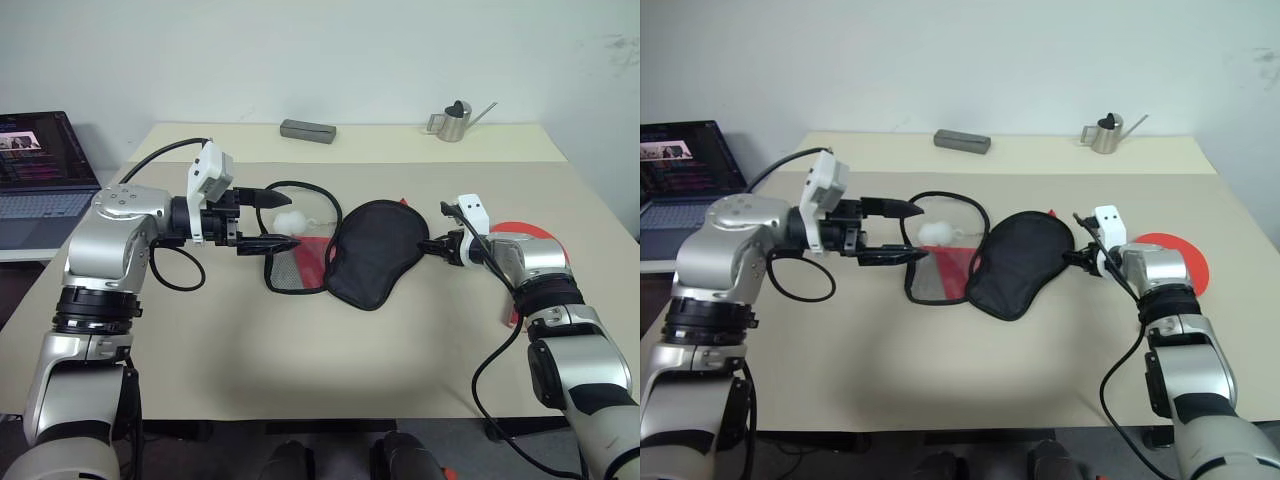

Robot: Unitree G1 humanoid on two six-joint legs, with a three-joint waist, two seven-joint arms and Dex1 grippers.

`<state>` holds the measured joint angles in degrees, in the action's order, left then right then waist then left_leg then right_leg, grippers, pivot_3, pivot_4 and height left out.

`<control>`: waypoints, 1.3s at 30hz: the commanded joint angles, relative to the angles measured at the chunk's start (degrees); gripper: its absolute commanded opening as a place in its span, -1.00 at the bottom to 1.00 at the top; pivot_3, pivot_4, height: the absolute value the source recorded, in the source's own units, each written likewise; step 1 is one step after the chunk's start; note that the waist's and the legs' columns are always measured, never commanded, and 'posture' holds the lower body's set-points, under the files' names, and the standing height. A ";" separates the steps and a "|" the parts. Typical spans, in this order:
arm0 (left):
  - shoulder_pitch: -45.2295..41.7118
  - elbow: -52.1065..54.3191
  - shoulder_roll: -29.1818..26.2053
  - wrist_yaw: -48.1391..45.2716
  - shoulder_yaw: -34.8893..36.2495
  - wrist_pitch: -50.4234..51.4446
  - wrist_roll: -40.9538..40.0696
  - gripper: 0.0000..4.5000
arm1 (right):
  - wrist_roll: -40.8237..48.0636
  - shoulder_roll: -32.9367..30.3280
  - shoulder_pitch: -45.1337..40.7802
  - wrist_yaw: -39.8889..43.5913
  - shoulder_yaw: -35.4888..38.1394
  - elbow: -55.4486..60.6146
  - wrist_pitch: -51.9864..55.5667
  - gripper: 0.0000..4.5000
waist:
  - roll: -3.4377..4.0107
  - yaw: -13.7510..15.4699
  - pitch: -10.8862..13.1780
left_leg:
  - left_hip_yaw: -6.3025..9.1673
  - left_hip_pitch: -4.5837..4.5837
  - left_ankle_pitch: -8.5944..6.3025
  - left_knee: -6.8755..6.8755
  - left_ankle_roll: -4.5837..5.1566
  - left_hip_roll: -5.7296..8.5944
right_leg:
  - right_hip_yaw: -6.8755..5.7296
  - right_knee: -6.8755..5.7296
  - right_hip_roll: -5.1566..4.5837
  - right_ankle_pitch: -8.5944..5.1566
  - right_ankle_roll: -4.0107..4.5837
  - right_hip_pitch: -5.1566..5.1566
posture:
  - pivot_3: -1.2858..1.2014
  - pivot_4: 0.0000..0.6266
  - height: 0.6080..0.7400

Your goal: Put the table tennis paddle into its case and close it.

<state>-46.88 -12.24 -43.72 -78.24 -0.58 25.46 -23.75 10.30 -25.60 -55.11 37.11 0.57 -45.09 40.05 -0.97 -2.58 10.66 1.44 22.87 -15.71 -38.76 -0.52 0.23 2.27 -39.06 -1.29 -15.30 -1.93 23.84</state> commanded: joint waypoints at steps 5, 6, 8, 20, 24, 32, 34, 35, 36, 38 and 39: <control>-0.56 1.37 -0.80 0.21 1.16 -0.42 -0.34 1.00 | 0.00 0.81 -1.94 -0.62 1.47 -0.72 0.11 -0.99 | 0.00 -0.33 0.00 | 0.00 0.00 0.00 0.00 0.00 0.00 | 0.01 0.00 0.00 0.00 0.00 0.00 | 0.03 -0.52 1.00; -0.41 1.54 -0.85 0.24 1.19 -0.37 -0.37 1.00 | -0.09 0.87 -2.08 -0.67 1.51 -0.99 -0.01 -0.99 | 0.00 -0.35 0.00 | 0.00 0.00 0.00 0.00 0.00 0.00 | 0.01 -0.01 0.00 0.00 0.00 0.00 | 0.03 -0.52 1.00; 0.00 2.04 -0.96 0.33 1.28 -0.16 -0.51 1.00 | -0.48 0.82 -2.38 -0.56 1.21 -1.48 -0.49 -0.99 | 0.00 -0.37 0.00 | 0.01 0.00 0.00 0.00 0.00 0.00 | 0.01 -0.01 0.00 0.00 0.00 0.00 | 0.03 -0.52 1.00; 6.43 8.78 -1.22 2.42 2.56 3.31 -2.59 1.00 | -8.41 -0.83 -7.76 1.79 -4.34 -10.81 -12.94 -0.99 | 0.00 -0.63 0.00 | 0.01 0.00 0.00 0.00 0.00 0.01 | 0.05 -0.01 -0.01 0.00 0.00 0.00 | 0.03 -0.52 1.00; 7.11 9.37 -1.35 2.77 2.51 3.52 -2.63 1.00 | -10.75 -0.91 -11.05 2.55 -5.17 -15.68 -17.14 -0.99 | 0.00 -0.65 0.00 | 0.01 0.00 0.00 0.00 0.00 0.01 | 0.05 0.00 -0.01 0.00 0.00 0.00 | 0.03 -0.52 1.00; 7.12 9.82 -1.25 2.79 1.86 3.59 -2.52 1.00 | -15.54 -0.60 -16.01 3.12 -7.02 -22.99 -24.15 -0.99 | 0.00 -0.67 0.00 | 0.00 0.00 0.00 0.02 -0.01 0.01 | 0.06 0.00 -0.01 0.00 0.00 0.02 | 0.03 -0.52 1.00; 7.04 9.78 -1.15 2.79 1.69 3.53 -2.39 1.00 | -16.50 -0.36 -16.75 2.89 -7.25 -24.05 -25.35 -0.99 | 0.00 -0.67 0.00 | 0.00 0.00 0.00 0.02 -0.01 0.01 | 0.06 0.00 -0.01 0.00 0.00 0.02 | 0.03 -0.52 1.00; 7.02 9.77 -1.10 2.82 1.64 3.51 -2.35 1.00 | -17.00 -0.29 -16.97 2.82 -7.39 -24.45 -25.97 -0.99 | 0.00 -0.67 0.00 | 0.00 0.00 0.00 0.02 -0.01 0.01 | 0.06 0.01 -0.01 0.00 0.00 0.02 | 0.03 -0.52 1.00; 7.01 9.73 -1.03 2.87 1.59 3.47 -2.31 1.00 | -17.41 -0.18 -17.18 2.81 -7.54 -24.84 -26.45 -0.99 | 0.00 -0.67 0.00 | 0.00 0.00 0.00 0.02 -0.01 0.01 | 0.06 0.00 -0.01 0.00 0.00 0.02 | 0.03 -0.52 1.00; 6.86 9.55 -0.95 2.98 1.56 3.42 -2.23 1.00 | -18.17 0.06 -17.56 2.84 -7.98 -25.47 -27.30 -0.99 | 0.01 -0.67 0.00 | 0.00 0.00 0.00 0.02 -0.01 0.01 | 0.06 0.00 -0.01 0.00 0.01 0.02 | 0.03 -0.52 1.00; 6.76 9.43 -0.87 3.07 1.55 3.39 -2.20 1.00 | -18.63 0.18 -17.67 2.99 -8.26 -25.67 -27.78 -0.99 | 0.00 -0.67 0.00 | 0.00 0.00 0.00 0.02 -0.01 0.01 | 0.05 0.00 -0.01 0.00 0.00 0.02 | 0.03 -0.52 1.00</control>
<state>-39.03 -4.56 -43.90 -75.49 0.32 29.39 -25.61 -7.63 -25.24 -70.59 39.96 -7.40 -70.74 14.05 -0.97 -3.26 10.66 1.43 22.86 -15.70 -38.74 -0.53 0.24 2.32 -39.06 -1.30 -15.29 -1.92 23.86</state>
